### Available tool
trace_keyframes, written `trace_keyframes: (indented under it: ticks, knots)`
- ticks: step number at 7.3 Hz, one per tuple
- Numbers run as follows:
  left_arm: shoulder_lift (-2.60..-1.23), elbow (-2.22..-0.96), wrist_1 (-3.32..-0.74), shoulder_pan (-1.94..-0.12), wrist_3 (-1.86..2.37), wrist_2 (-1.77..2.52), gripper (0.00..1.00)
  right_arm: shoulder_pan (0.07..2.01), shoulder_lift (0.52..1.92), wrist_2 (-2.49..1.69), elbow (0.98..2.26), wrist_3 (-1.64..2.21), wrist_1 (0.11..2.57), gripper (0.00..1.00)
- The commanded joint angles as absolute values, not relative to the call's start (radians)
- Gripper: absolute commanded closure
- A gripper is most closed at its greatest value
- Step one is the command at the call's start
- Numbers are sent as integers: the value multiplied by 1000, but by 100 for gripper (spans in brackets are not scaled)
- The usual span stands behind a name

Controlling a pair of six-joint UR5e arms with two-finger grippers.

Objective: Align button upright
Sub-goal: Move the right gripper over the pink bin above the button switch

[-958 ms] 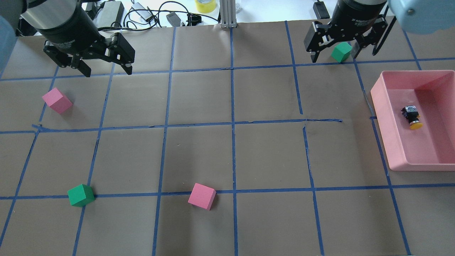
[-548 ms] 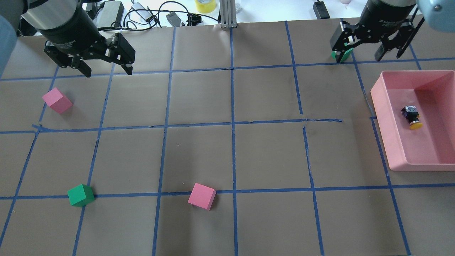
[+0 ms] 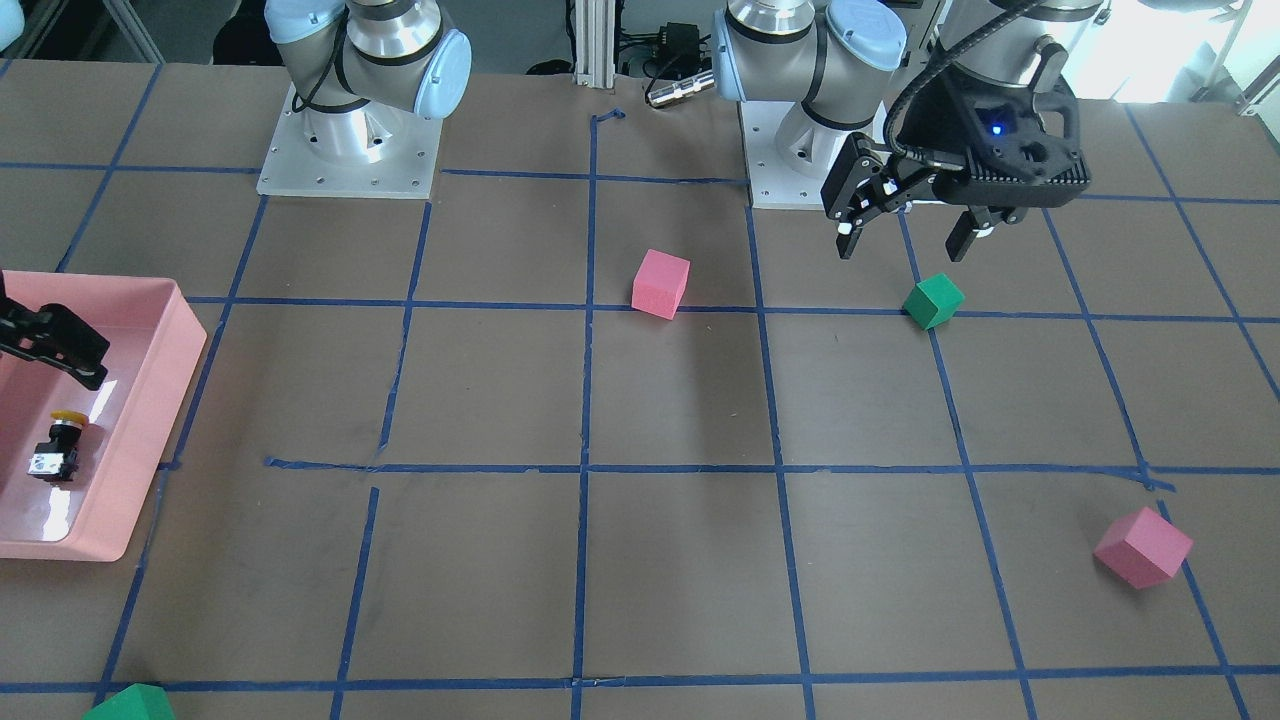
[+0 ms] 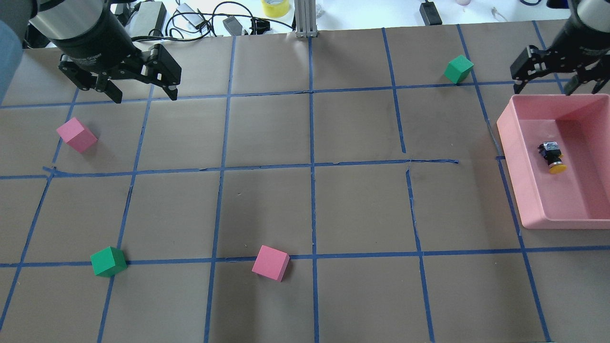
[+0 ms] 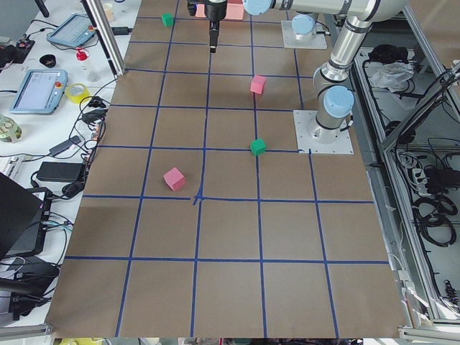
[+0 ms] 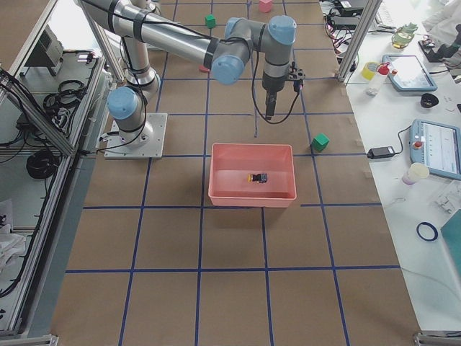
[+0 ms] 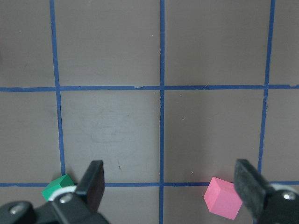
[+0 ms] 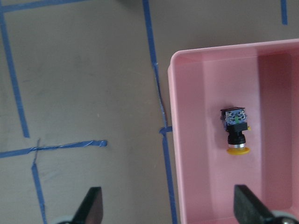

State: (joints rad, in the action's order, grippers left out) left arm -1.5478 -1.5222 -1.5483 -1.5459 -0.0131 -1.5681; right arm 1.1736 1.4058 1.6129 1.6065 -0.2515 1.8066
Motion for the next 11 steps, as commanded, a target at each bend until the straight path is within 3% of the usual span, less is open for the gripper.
trace_keyframes:
  ticks: [1,6,11]
  knots:
    - [-1548,-1523,-1548,-1546,-12,-1568,0,1091,1388,1620,1658,-307,1884,1]
    - [-1548,-1523,-1546,-1546,-14,-1568,0,1042,1347,1615,1661,-376,1943,2]
    - [-1548,-1523,-1546,-1546,-14,-1568,0,1020,1215,1609,1670,-459,2086,5]
